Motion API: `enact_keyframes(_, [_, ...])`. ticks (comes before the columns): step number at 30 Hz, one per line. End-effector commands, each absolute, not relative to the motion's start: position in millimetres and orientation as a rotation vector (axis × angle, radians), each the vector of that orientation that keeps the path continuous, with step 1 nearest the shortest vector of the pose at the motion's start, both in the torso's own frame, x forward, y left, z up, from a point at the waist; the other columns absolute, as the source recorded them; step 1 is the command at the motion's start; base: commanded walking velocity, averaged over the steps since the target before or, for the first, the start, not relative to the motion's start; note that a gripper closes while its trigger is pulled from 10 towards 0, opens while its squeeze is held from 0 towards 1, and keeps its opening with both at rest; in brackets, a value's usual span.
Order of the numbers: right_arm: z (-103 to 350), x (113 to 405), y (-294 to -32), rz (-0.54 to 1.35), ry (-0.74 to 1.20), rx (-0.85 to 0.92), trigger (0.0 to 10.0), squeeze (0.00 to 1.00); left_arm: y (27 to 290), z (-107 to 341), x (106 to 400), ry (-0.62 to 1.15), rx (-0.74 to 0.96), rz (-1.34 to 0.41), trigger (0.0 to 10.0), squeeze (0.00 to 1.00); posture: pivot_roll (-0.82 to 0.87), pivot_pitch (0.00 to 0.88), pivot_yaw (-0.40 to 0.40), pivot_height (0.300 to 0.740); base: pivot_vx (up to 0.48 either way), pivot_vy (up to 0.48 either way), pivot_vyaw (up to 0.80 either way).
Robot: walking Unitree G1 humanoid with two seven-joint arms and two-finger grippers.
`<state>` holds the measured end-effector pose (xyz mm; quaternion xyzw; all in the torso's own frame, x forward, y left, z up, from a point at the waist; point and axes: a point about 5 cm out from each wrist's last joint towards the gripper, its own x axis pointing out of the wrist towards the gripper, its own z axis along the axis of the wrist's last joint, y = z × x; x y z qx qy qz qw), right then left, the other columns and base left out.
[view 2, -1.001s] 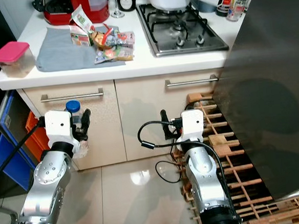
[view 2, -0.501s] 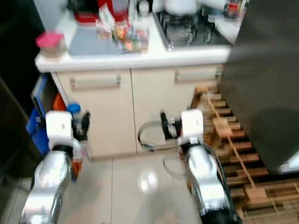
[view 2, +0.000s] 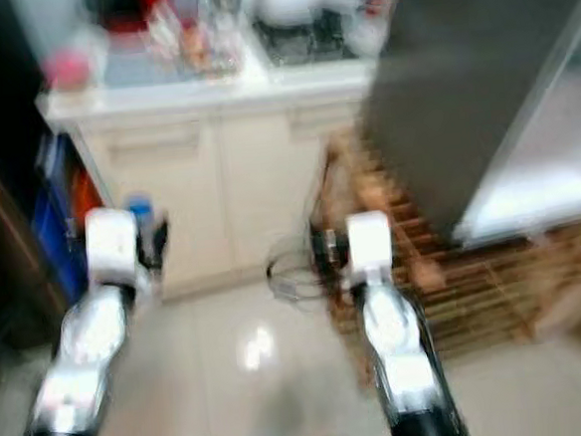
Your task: Restocking fridge
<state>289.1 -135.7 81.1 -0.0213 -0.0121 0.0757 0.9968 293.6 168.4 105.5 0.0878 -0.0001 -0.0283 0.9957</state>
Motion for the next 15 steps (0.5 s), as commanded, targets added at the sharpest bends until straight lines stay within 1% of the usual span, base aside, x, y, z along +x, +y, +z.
enact_keyframes(1, [80.7,290.2,-140.6,0.129,-0.024,-0.059,10.0,0.0,162.1,109.8,295.4,-0.027,0.146,-0.096,10.0,0.0,-0.05,0.0,0.0,0.74,0.0,0.0,-0.71])
enact_keyframes(5, [80.2,290.2,-145.7,0.093,-0.025,-0.06,10.0,0.0,158.7,109.4,294.7,-0.038,0.082,-0.152,10.0,0.0,-0.05,0.0,0.0,0.74,0.0,0.0,-0.71])
enact_keyframes(9, [81.4,290.5,-147.7,0.078,-0.034,-0.07,10.0,0.0,157.7,111.0,295.4,-0.057,0.085,-0.193,10.0,0.0,-0.05,0.0,-0.006,0.74,0.0,0.0,-0.71])
enact_keyframes(10, [83.9,291.4,-151.8,0.049,-0.05,-0.075,10.0,0.0,156.0,112.1,295.9,-0.07,0.075,-0.238,10.0,0.0,-0.05,0.0,-0.006,0.74,0.0,0.0,-0.71])
enact_keyframes(15, [84.9,292.3,-155.0,0.03,-0.057,-0.079,10.0,0.0,152.8,113.0,297.6,-0.074,0.066,-0.262,10.0,0.0,-0.06,0.0,-0.007,0.74,0.0,-0.46,-0.71])
